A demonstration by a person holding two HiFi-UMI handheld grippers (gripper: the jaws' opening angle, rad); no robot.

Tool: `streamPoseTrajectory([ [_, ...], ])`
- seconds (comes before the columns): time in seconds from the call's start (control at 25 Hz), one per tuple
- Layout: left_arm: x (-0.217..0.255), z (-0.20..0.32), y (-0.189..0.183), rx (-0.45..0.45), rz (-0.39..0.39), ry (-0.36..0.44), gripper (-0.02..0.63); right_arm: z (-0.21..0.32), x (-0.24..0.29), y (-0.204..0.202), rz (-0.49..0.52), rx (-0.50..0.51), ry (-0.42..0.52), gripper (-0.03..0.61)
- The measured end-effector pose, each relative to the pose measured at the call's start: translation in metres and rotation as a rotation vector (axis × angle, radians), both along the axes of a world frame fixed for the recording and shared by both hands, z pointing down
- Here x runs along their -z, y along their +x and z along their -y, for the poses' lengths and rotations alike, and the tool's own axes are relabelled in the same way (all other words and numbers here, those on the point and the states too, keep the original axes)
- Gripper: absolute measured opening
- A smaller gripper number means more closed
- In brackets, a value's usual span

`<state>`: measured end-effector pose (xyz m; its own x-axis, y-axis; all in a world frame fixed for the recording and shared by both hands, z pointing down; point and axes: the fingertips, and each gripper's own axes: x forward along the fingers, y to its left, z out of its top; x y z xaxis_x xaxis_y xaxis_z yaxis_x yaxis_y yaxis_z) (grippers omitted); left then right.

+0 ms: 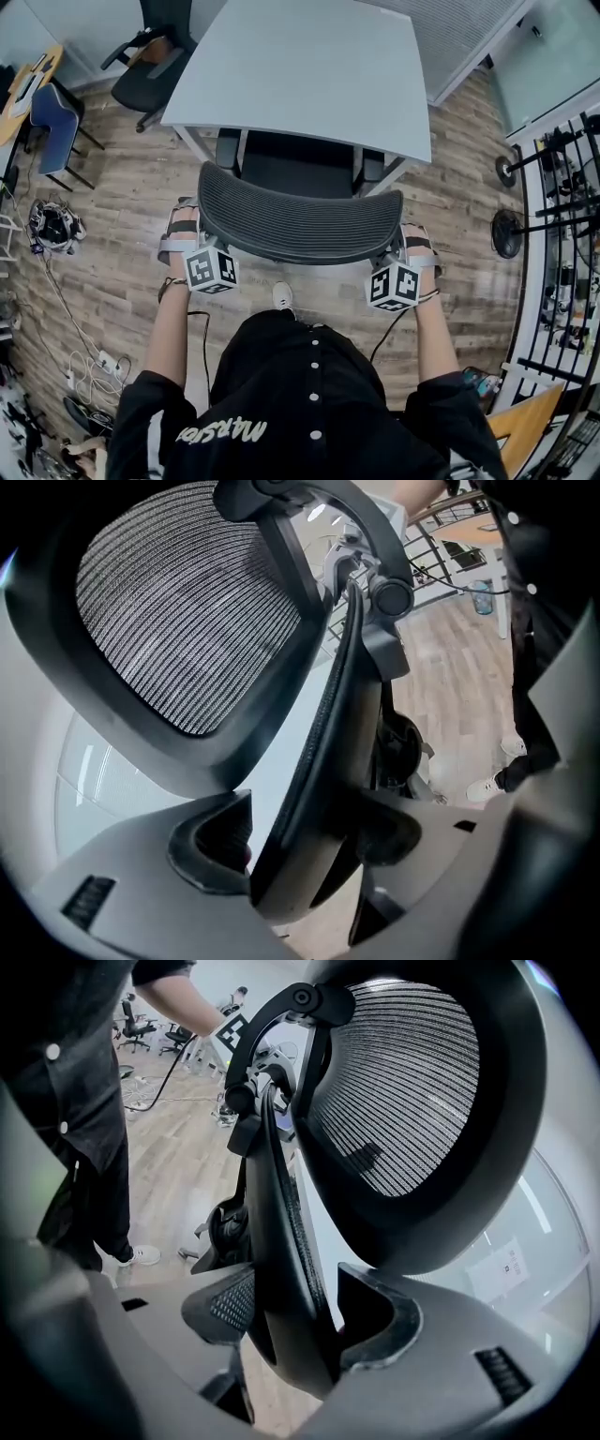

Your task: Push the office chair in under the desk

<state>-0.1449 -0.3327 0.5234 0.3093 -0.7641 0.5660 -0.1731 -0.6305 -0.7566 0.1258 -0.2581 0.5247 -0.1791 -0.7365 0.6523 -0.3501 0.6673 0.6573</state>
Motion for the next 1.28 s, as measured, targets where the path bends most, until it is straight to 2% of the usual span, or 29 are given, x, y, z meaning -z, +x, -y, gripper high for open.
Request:
streamPoseTrajectory([
  [0.92,0.001,0.045,0.010,-0.036,-0.003,0.008,0.313,0.037,0.000,0.007,-0.006,-0.036,0.000,0.264],
  [1.28,-0.001,0.070,0.017,-0.031,-0.002,0.003,0.313,0.062,-0.003,0.016,-0.014,-0.032,-0.032,0.261],
])
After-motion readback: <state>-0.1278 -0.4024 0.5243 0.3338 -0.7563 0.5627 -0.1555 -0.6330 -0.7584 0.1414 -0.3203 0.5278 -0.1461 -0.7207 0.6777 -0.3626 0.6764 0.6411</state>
